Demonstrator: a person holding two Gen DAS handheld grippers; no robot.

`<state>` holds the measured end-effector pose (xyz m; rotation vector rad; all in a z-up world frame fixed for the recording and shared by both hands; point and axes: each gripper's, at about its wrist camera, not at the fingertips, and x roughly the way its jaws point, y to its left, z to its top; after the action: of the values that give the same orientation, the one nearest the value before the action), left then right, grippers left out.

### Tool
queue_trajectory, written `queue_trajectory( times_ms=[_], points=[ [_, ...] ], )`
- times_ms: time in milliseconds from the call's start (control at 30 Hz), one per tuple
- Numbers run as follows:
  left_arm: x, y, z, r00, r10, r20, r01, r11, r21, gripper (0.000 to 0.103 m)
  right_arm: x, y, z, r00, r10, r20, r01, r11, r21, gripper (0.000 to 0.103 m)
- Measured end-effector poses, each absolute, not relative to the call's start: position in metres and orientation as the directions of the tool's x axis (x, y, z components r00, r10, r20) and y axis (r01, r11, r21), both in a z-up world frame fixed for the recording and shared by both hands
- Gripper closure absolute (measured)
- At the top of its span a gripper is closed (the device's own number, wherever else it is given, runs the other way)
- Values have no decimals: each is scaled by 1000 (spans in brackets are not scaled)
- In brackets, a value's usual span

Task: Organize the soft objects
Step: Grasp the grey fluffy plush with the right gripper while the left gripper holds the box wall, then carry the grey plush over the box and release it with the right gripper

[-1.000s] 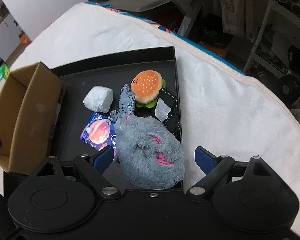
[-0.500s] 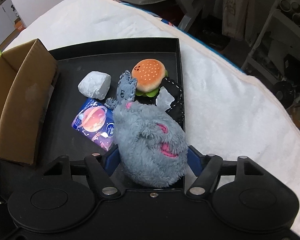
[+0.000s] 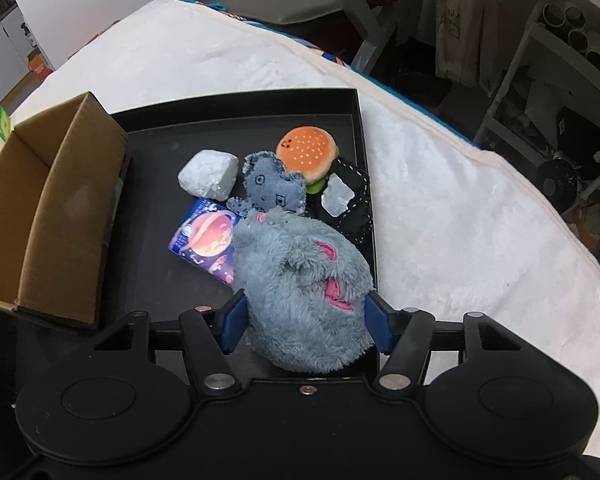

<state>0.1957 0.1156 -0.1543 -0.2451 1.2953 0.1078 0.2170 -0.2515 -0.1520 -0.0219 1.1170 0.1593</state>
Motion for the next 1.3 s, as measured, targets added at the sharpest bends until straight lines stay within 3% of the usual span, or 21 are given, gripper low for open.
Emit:
queue_trajectory(
  times_ms=[633,1300],
  points=[
    [192,124,-155,324,-87,-942,-201,967,-159,93,217,-197,-91,508,188,-841,-208,974,92,44],
    [190,134,-160,347,-145,-927,-197,955,-223,92,223,-112,-64,525,226,-820,-321,945,54,44]
  ],
)
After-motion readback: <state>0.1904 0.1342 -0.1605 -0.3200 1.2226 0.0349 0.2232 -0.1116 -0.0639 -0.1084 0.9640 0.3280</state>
